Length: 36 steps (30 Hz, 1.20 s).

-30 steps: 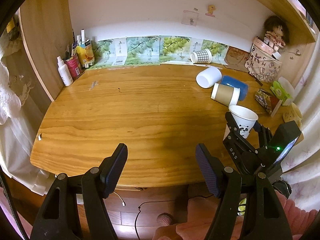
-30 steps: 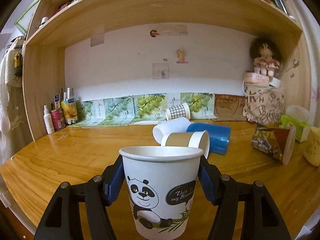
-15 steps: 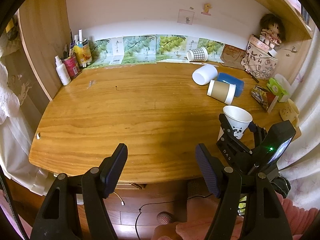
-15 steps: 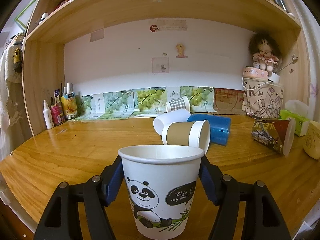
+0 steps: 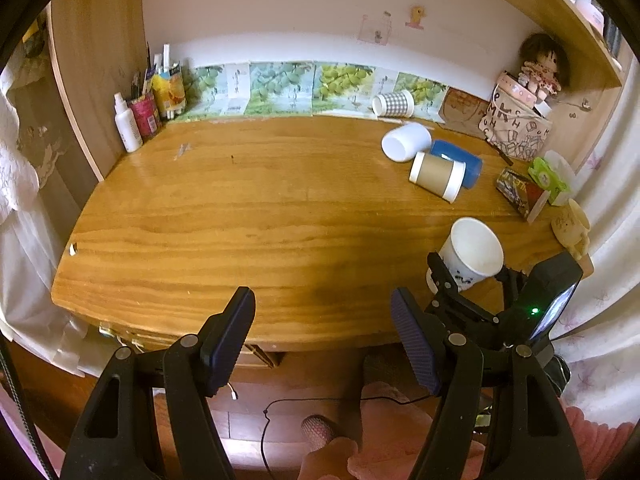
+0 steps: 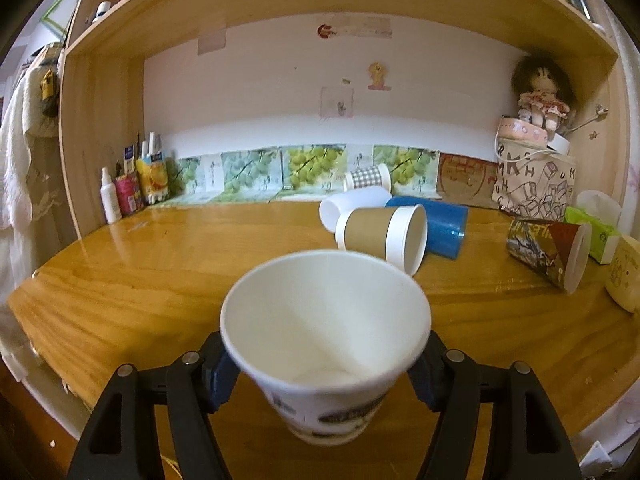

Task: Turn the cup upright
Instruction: 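Lift the panda cup with the right gripper and lower it upright nearer the desk edge, then open the right gripper and pull it back from the cup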

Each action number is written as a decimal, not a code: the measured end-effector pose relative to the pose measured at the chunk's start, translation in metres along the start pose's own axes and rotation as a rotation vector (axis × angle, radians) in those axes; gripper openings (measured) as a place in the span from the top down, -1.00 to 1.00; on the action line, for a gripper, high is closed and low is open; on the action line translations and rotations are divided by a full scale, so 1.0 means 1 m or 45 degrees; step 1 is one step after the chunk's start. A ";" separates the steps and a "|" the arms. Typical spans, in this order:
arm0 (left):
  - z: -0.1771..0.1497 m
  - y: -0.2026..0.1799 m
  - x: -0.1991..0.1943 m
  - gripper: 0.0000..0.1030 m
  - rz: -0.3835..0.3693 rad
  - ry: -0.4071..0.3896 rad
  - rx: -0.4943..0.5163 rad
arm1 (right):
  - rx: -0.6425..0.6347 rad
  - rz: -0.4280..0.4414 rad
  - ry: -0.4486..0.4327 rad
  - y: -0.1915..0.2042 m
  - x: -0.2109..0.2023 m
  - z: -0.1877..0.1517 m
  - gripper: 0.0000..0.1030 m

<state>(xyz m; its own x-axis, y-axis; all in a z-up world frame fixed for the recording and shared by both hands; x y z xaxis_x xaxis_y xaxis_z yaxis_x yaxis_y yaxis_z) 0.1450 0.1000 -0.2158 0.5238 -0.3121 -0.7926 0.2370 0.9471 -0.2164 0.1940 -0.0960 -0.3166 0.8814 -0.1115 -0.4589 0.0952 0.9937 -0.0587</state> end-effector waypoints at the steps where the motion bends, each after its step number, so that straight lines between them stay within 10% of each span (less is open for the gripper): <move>1: -0.002 0.000 0.002 -0.44 -0.007 0.013 -0.006 | 0.001 0.004 0.015 -0.001 -0.002 -0.003 -0.58; 21: 0.014 -0.060 0.022 -0.44 -0.112 0.060 -0.085 | 0.145 0.135 0.400 -0.062 -0.088 0.013 -0.68; 36: 0.057 -0.100 -0.060 -0.67 0.009 -0.302 -0.010 | 0.224 0.107 0.337 -0.101 -0.163 0.111 -0.99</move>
<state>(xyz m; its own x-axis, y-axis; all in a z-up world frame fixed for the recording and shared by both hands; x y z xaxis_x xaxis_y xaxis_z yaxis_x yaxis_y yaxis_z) 0.1369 0.0195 -0.1142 0.7034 -0.3134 -0.6379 0.2265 0.9496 -0.2167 0.0920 -0.1776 -0.1373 0.7408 -0.0042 -0.6717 0.1258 0.9832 0.1325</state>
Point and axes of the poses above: each gripper's, at about its wrist camera, not at the fingertips, and x roughly the way its jaws point, y to its left, z to its top, the point moved 6 cm from there along x, roughly the way its jaws point, and after that the axes turned 7 degrees about -z, right-handed, at the moved point
